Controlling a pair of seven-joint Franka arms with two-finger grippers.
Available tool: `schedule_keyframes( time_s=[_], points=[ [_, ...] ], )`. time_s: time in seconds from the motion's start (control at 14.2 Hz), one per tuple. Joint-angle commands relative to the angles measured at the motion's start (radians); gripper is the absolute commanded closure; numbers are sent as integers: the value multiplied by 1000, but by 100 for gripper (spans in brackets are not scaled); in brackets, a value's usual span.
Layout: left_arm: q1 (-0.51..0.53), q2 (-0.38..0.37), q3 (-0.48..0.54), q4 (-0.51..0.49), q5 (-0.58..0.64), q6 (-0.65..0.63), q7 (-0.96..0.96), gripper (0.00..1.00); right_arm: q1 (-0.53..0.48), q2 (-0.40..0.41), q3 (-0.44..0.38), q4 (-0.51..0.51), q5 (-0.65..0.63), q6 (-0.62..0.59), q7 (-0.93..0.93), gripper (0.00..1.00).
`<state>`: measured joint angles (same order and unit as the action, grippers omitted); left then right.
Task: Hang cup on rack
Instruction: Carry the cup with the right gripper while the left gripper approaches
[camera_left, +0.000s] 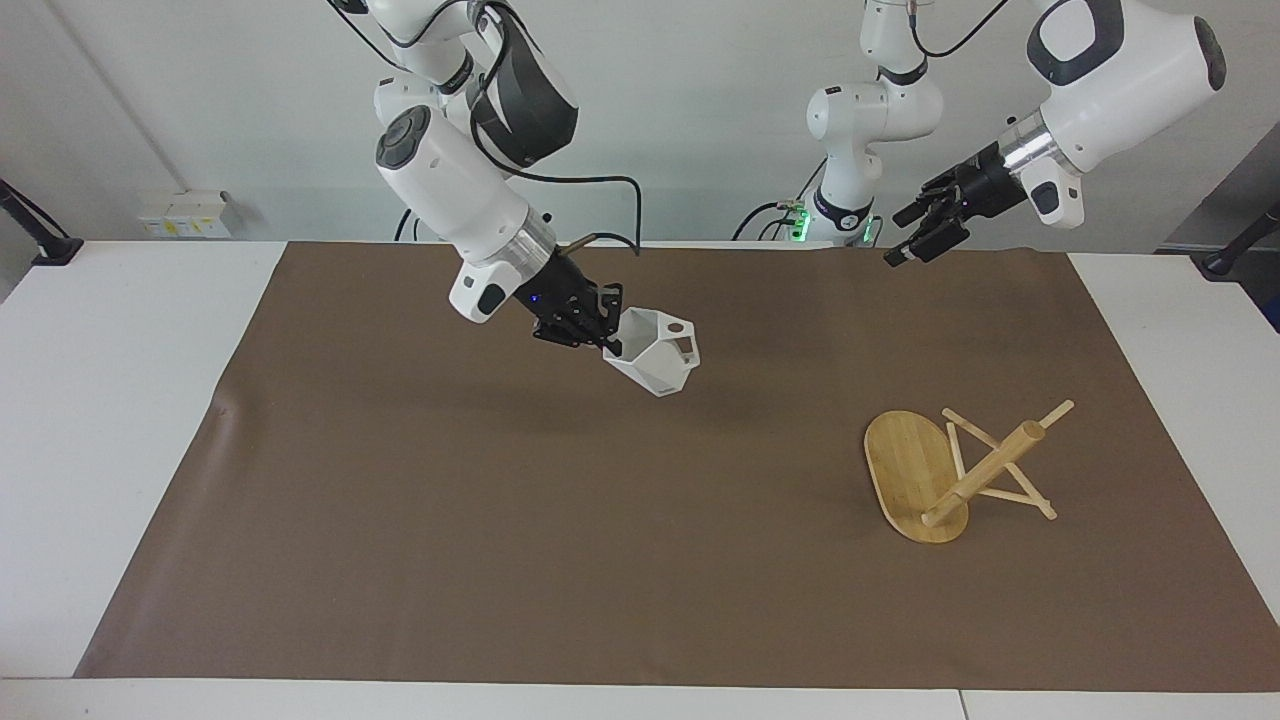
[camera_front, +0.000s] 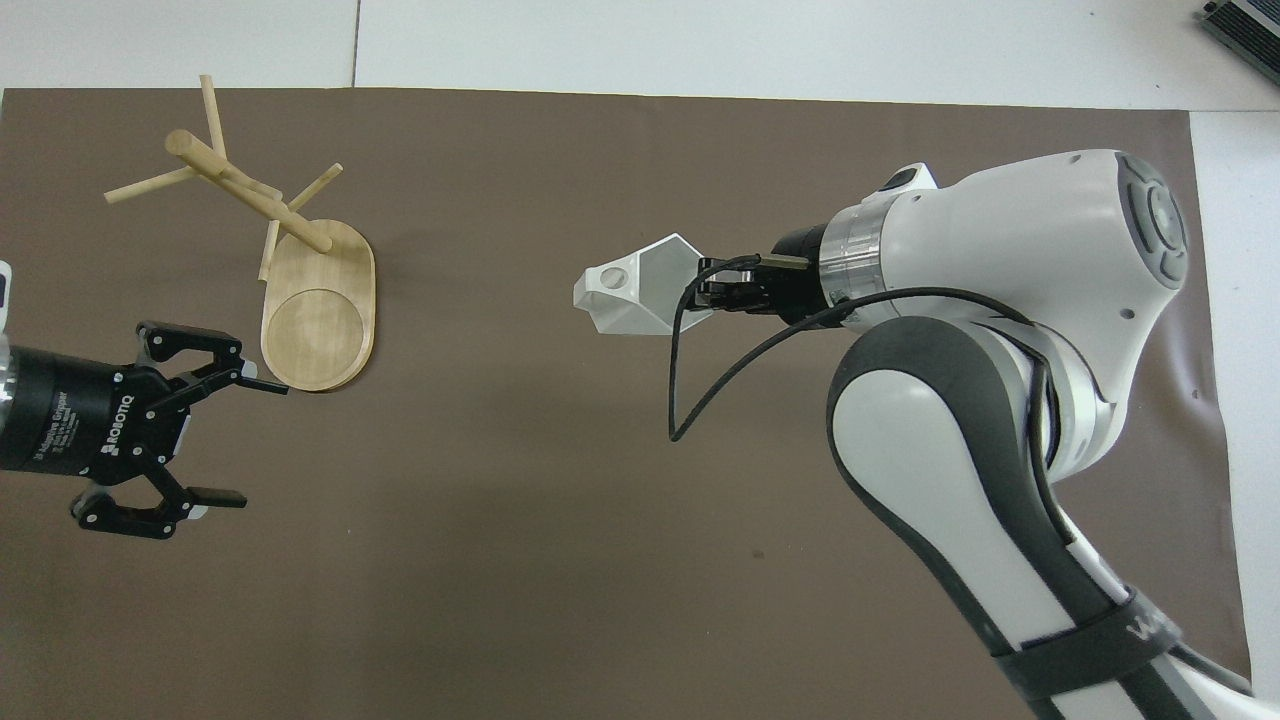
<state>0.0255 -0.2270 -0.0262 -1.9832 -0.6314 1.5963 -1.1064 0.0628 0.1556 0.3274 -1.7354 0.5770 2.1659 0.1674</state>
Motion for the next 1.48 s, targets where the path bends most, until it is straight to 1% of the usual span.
schedule_keyframes(
  time_s=[0.0, 0.07, 0.21, 0.28, 0.42, 0.56, 0.63, 0.92, 1.13, 1.2, 1.41],
  points=[
    [11, -17, -6, -71, -124, 103, -122, 0, -15, -8, 42, -3, 105, 69, -11, 100],
    [13, -3, -6, -80, -173, 135, -145, 0, -15, -8, 57, 0, 112, 77, -11, 100],
    [13, 20, -6, -74, -234, 187, -187, 0, -15, -8, 73, 7, 115, 78, -11, 100],
    [13, 37, -6, -69, -266, 212, -203, 0, -15, -10, 100, 10, 132, 78, -11, 100],
    [7, 75, -8, -56, -304, 241, -211, 0, -15, -19, 124, 7, 194, 97, 7, 100],
    [-4, 104, -15, -39, -347, 287, -243, 0, -15, -19, 150, 7, 196, 112, 49, 100],
    [-6, 118, -21, -16, -346, 287, -250, 0, -15, -19, 163, 7, 196, 114, 72, 100],
    [-29, 126, -44, 1, -367, 284, -302, 0, -12, -10, 202, 5, 196, 117, 89, 100],
    [-47, 124, -49, -8, -375, 284, -325, 0, 0, 13, 254, 0, 196, 250, 148, 100],
    [-64, 123, -49, -9, -375, 296, -340, 0, 0, 19, 266, 0, 196, 274, 161, 100],
    [-76, 120, -47, -17, -372, 286, -351, 0, 2, 21, 268, 3, 199, 275, 182, 100]
  ],
)
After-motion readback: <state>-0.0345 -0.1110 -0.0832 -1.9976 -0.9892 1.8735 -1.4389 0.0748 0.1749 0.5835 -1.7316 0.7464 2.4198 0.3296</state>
